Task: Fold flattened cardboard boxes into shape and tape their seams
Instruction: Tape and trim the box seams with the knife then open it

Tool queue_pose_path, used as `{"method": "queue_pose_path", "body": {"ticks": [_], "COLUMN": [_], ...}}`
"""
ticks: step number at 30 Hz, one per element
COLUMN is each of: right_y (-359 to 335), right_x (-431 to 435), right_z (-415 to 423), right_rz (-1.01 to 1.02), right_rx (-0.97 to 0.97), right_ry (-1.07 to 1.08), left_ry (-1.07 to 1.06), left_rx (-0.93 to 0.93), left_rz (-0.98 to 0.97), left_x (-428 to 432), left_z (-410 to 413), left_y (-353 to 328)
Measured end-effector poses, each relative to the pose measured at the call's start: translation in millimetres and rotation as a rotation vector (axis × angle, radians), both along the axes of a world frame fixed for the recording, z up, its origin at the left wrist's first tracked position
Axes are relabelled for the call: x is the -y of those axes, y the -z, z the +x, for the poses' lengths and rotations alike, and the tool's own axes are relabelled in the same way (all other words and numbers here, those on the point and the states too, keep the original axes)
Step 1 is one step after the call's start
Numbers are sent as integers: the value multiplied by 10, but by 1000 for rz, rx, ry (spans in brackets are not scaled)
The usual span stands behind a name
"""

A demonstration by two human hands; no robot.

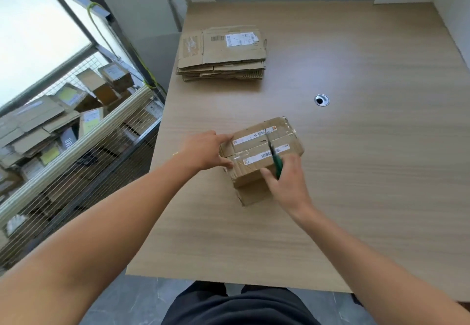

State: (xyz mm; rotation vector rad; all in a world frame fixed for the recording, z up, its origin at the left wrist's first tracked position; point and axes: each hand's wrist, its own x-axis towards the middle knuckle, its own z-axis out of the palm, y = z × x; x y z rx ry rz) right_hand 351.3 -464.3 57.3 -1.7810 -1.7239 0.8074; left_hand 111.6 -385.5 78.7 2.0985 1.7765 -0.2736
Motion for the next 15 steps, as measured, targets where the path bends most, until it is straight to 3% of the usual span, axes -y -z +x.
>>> {"method": "queue_pose_path", "body": {"ticks": [6, 11, 15], "right_y": [257, 206, -26], "right_x": [14, -566, -863], "right_z": [-40, 244, 429], "right_rz": [-25, -74, 136], "right_rx": [-99, -10, 113], "right_ry": [-24, -344, -436], "left_ry": [-113, -175, -204], "left_rx": [173, 410, 633], "left_rz": [-11, -41, -77], "left_x": [586, 827, 973], "left_z": [73, 353, 537], "left_y": [142, 77, 8]}}
